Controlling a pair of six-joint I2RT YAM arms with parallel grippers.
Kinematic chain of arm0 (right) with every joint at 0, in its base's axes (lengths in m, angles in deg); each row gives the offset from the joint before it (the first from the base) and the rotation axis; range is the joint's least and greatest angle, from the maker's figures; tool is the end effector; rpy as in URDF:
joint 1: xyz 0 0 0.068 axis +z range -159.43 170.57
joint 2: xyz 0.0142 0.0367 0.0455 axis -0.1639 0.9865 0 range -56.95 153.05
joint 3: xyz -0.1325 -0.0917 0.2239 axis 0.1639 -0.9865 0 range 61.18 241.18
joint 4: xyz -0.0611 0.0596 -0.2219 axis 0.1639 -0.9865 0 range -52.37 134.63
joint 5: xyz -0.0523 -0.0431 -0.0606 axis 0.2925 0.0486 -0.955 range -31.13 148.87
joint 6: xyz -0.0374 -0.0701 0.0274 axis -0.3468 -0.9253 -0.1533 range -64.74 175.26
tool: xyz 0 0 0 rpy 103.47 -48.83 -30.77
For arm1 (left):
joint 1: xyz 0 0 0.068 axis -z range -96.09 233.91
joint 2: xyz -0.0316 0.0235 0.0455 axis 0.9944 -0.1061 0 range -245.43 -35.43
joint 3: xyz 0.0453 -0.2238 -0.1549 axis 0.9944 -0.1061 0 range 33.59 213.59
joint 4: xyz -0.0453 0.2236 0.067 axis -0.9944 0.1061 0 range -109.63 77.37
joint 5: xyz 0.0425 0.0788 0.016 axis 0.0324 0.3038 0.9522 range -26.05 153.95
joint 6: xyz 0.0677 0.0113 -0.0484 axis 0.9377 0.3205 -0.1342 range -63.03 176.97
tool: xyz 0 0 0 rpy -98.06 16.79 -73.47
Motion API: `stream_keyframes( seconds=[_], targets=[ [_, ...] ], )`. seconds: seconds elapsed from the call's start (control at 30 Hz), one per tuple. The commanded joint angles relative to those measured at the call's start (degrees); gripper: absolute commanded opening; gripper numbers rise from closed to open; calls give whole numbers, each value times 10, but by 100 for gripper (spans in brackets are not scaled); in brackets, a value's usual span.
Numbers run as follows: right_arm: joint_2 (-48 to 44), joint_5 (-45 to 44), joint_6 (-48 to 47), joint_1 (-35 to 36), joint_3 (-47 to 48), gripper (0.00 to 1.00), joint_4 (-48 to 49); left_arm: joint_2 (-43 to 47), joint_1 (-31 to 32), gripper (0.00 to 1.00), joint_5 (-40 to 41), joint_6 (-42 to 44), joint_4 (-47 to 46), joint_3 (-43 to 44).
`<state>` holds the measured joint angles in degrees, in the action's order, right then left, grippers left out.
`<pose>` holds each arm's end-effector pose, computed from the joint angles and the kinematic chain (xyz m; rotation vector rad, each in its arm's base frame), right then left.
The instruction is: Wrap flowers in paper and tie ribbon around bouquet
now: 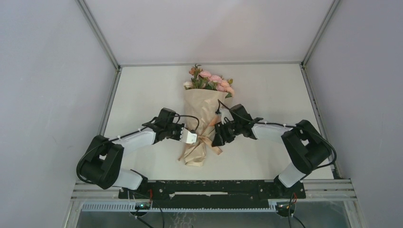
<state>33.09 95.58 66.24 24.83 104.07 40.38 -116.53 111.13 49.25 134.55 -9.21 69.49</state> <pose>0.2202 0.2033 0.1566 -0.8010 2.4259 1.1192 0.2209 -0.1346 0.1442 2.0364 1.4427 0.0371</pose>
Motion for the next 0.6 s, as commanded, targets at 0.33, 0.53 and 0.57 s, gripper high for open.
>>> stream_keyframes(
  seconds=[0.33,0.53,0.57],
  targets=[
    [91,-15,-8,43,19,1,62,44,-2,0,-59,-151,-209,55],
    [96,-3,-1,51,16,0,21,-24,-2,0,-94,-147,-411,34],
    [96,-2,2,54,12,0,18,-40,-2,0,-96,-141,-420,39]
  ],
)
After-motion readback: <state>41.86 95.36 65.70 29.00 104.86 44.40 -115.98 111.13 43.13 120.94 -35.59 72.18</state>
